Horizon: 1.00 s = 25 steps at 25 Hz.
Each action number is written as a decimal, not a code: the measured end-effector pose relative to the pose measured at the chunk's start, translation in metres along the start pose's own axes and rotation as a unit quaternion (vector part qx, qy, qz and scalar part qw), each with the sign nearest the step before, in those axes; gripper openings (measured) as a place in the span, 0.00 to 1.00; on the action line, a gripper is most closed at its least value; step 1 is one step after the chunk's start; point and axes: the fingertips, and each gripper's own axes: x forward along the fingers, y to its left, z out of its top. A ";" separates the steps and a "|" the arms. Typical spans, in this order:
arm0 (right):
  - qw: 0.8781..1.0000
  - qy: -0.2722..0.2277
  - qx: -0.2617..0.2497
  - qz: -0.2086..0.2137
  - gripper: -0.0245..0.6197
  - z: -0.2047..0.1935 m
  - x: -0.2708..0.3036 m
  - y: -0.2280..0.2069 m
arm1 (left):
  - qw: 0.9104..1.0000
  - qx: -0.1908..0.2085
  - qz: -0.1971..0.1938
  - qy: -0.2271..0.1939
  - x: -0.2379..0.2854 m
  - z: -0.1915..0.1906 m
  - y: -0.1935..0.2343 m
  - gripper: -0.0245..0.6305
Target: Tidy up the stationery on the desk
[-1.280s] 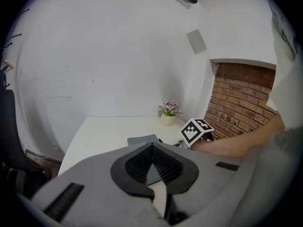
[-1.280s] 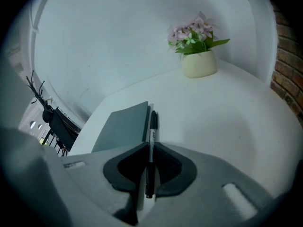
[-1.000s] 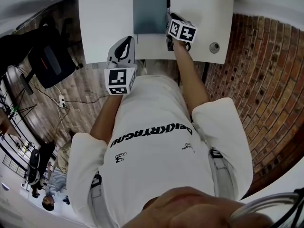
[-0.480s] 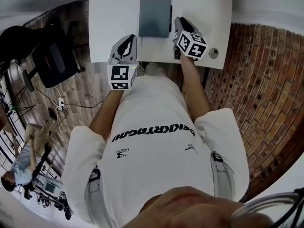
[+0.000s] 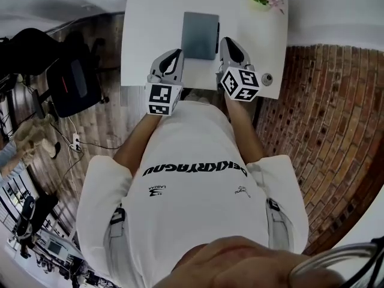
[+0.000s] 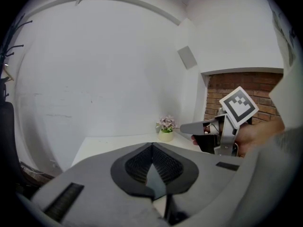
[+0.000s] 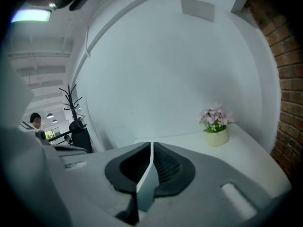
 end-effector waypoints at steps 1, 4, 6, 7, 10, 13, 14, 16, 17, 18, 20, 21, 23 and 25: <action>1.000 -0.009 -0.005 0.003 0.05 0.005 -0.004 0.006 | 1.000 0.003 -0.001 -0.005 0.000 0.003 -0.001 0.04; 0.999 -0.034 -0.021 0.009 0.02 0.016 -0.014 0.019 | 1.000 0.017 -0.002 -0.023 0.000 0.014 -0.001 0.04; 0.998 -0.046 -0.028 0.014 0.02 0.022 -0.018 0.027 | 0.999 0.023 -0.005 -0.032 -0.001 0.020 -0.002 0.04; 0.998 -0.052 -0.031 0.017 0.02 0.025 -0.020 0.031 | 0.999 0.025 -0.006 -0.035 -0.002 0.022 -0.002 0.04; 0.996 -0.069 -0.050 0.025 0.02 0.032 -0.026 0.039 | 0.999 0.024 -0.015 -0.043 -0.003 0.029 -0.007 0.04; 0.994 -0.080 -0.066 0.031 0.02 0.037 -0.030 0.043 | 0.998 0.022 -0.021 -0.050 -0.003 0.035 -0.011 0.04; 0.994 -0.083 -0.070 0.032 0.02 0.038 -0.031 0.043 | 0.998 0.022 -0.021 -0.052 -0.003 0.037 -0.012 0.04; 0.992 -0.088 -0.081 0.037 0.02 0.041 -0.033 0.046 | 0.998 0.024 -0.021 -0.058 -0.003 0.040 -0.013 0.04; 0.991 -0.090 -0.089 0.039 0.02 0.042 -0.034 0.048 | 0.998 0.025 -0.021 -0.062 -0.002 0.042 -0.014 0.04; 0.990 -0.091 -0.095 0.041 0.02 0.043 -0.036 0.050 | 0.997 0.028 -0.021 -0.066 -0.002 0.044 -0.014 0.04; 0.989 -0.092 -0.103 0.043 0.02 0.042 -0.039 0.052 | 0.996 0.039 -0.019 -0.075 -0.002 0.045 -0.014 0.04; 0.989 -0.092 -0.106 0.043 0.02 0.041 -0.041 0.053 | 0.996 0.045 -0.018 -0.078 -0.002 0.046 -0.014 0.04; 0.989 -0.091 -0.109 0.041 0.02 0.040 -0.042 0.053 | 0.995 0.051 -0.018 -0.082 -0.002 0.048 -0.016 0.04; 0.989 -0.092 -0.111 0.039 0.02 0.041 -0.045 0.053 | 0.995 0.051 -0.019 -0.084 -0.004 0.050 -0.018 0.04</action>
